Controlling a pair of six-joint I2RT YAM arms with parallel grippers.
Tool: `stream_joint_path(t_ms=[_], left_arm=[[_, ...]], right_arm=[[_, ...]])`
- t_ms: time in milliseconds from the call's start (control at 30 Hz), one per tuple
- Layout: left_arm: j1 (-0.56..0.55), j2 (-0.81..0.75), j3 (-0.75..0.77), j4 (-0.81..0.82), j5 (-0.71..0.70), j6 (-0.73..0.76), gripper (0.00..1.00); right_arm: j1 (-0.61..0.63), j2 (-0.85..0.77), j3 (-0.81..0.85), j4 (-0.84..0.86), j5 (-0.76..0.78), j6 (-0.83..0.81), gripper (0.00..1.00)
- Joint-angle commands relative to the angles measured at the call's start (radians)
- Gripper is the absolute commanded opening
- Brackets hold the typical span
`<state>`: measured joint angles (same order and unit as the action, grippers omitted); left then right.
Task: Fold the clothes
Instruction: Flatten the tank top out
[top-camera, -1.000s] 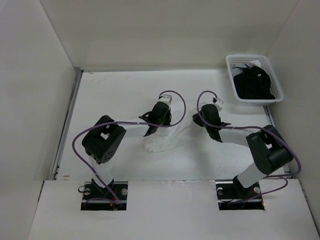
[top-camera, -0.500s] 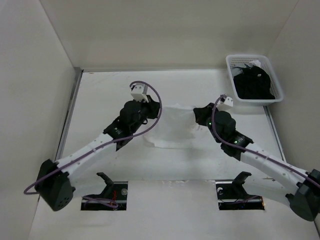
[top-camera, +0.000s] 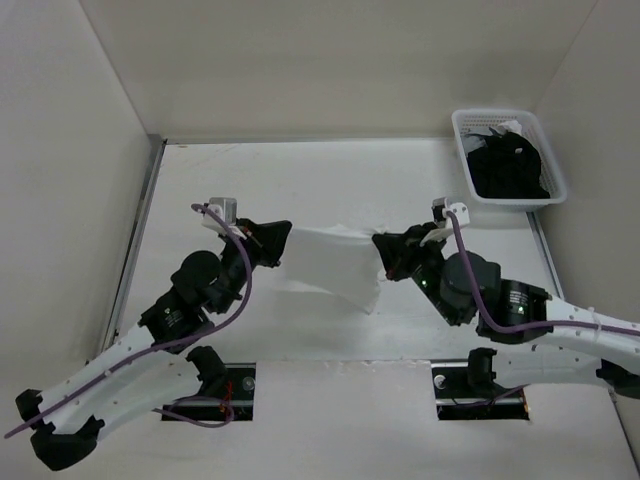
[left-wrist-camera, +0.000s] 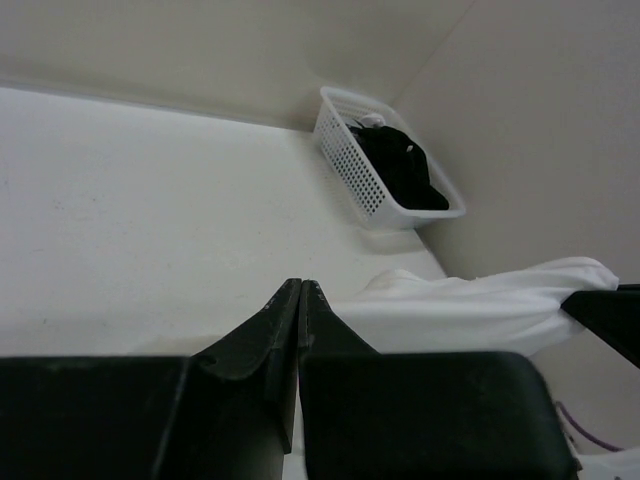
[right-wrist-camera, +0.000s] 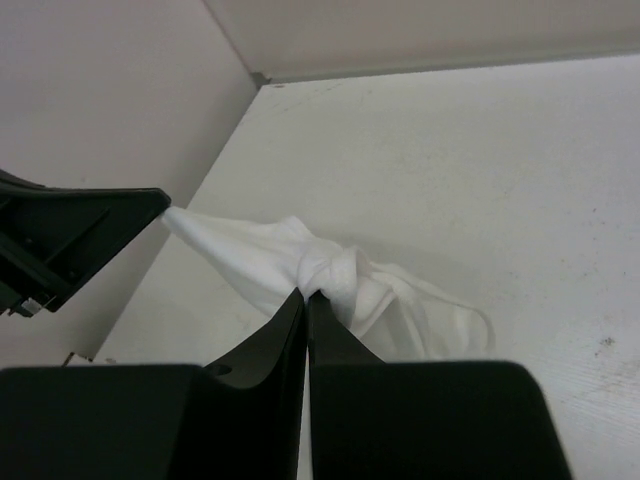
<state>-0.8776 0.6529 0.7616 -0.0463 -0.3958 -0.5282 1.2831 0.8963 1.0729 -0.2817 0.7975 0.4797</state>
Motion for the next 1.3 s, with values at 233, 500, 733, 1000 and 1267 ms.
stream_joint_path(t_ms=[233,500,733,1000,1267], left_arm=[[-0.336,-0.052,0.013,-0.02,-0.434,0.108,0.0],[-0.033,0.287,-0.085,0.107,-0.324,0.004,0.01],[0.356,0.683,-0.023,0.244,-0.088,-0.122,0.01],[0.48,0.818,0.096,0.269,0.017,-0.13,0.33],[0.395,0.475,-0.211,0.096,0.002,-0.176,0.23]], right_arm=[[0.149,-0.004,0.136,0.041,0.184,-0.234,0.03],[-0.552,0.292,0.001,0.289,-0.492,-0.05,0.03],[-0.722,0.856,0.339,0.3,-0.639,0.002,0.03],[-0.733,0.937,0.445,0.309,-0.646,0.049,0.45],[-0.707,0.568,-0.198,0.528,-0.598,0.195,0.02]])
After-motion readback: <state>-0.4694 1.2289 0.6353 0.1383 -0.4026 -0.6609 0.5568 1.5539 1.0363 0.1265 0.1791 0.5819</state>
